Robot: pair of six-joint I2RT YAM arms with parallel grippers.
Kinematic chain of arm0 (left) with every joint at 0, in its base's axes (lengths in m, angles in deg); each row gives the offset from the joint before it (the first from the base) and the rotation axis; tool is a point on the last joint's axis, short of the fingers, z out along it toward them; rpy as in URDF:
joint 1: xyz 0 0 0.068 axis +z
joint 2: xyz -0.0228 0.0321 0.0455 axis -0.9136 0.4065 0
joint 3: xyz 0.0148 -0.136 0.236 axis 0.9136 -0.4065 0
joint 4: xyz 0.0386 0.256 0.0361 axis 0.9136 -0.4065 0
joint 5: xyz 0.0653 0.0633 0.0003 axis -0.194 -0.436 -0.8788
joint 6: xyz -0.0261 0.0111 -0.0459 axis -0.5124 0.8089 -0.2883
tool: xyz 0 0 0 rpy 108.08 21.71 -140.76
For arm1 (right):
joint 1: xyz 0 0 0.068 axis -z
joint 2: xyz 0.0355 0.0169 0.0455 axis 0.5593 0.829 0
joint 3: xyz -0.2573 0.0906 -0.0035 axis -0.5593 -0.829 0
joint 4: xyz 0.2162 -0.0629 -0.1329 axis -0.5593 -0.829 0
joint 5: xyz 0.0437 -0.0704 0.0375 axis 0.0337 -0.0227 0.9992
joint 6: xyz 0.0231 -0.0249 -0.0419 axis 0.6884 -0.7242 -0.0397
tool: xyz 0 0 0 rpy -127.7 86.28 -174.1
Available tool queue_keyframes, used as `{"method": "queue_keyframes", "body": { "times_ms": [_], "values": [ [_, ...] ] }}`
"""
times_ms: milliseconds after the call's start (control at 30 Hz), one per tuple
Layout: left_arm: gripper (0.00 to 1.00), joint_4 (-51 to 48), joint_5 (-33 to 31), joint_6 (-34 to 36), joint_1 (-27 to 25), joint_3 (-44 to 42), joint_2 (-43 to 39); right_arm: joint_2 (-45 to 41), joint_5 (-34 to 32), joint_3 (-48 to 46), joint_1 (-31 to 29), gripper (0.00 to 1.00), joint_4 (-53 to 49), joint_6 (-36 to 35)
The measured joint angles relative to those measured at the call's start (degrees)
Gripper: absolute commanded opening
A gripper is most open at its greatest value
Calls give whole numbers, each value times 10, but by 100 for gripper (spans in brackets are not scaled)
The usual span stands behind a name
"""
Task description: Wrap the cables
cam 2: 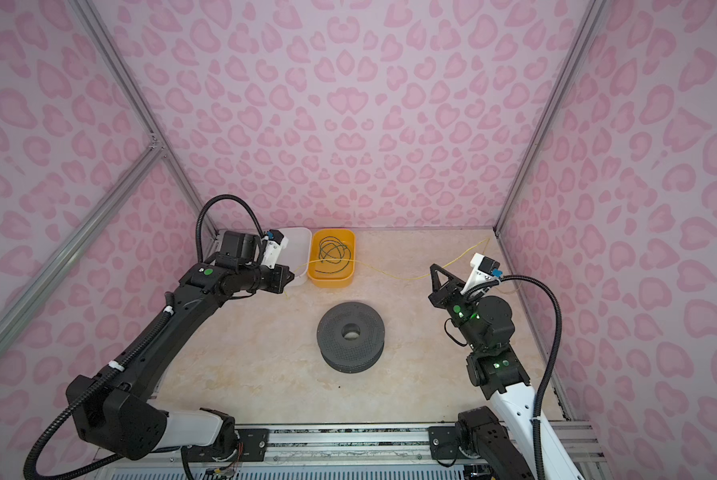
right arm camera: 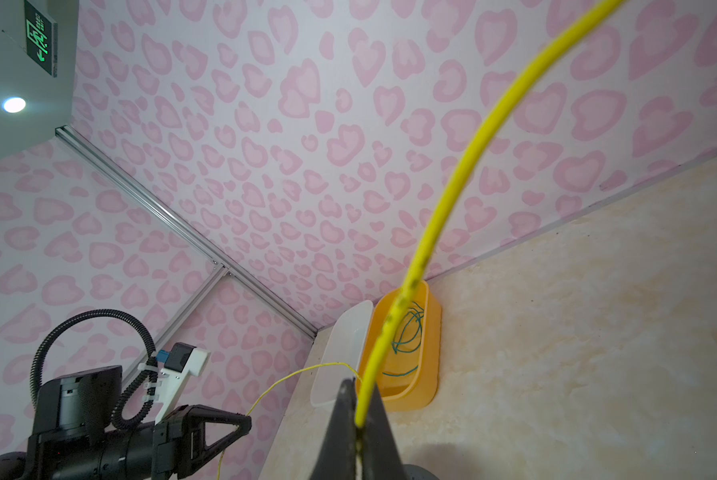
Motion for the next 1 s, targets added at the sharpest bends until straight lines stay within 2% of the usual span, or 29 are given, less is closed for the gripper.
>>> {"method": "queue_keyframes", "body": {
  "times_ms": [167,300,333,367,433,533,600,700,833,1000],
  "values": [
    [4,12,-3,-24,0,-14,-30,106,13,23,32,0,3,26],
    [4,41,-22,-47,0,-49,-82,222,36,110,37,3,9,31],
    [4,52,-23,-57,0,-61,-94,253,48,141,40,8,11,27],
    [4,61,-24,-63,0,-71,-103,283,60,170,44,16,19,24],
    [4,90,-24,-81,0,-96,-117,351,78,228,61,44,34,21],
    [4,136,-20,-112,-1,-143,-140,421,110,264,79,64,36,20],
    [4,160,-23,-131,-3,-167,-153,433,120,235,78,77,30,22],
    [4,196,-35,-151,-13,-191,-171,421,136,146,87,84,23,28],
    [4,227,-52,-162,-35,-199,-177,386,141,58,130,86,12,48],
    [4,244,-94,-163,-66,-201,-178,313,172,36,148,88,-7,54]
  ]
}}
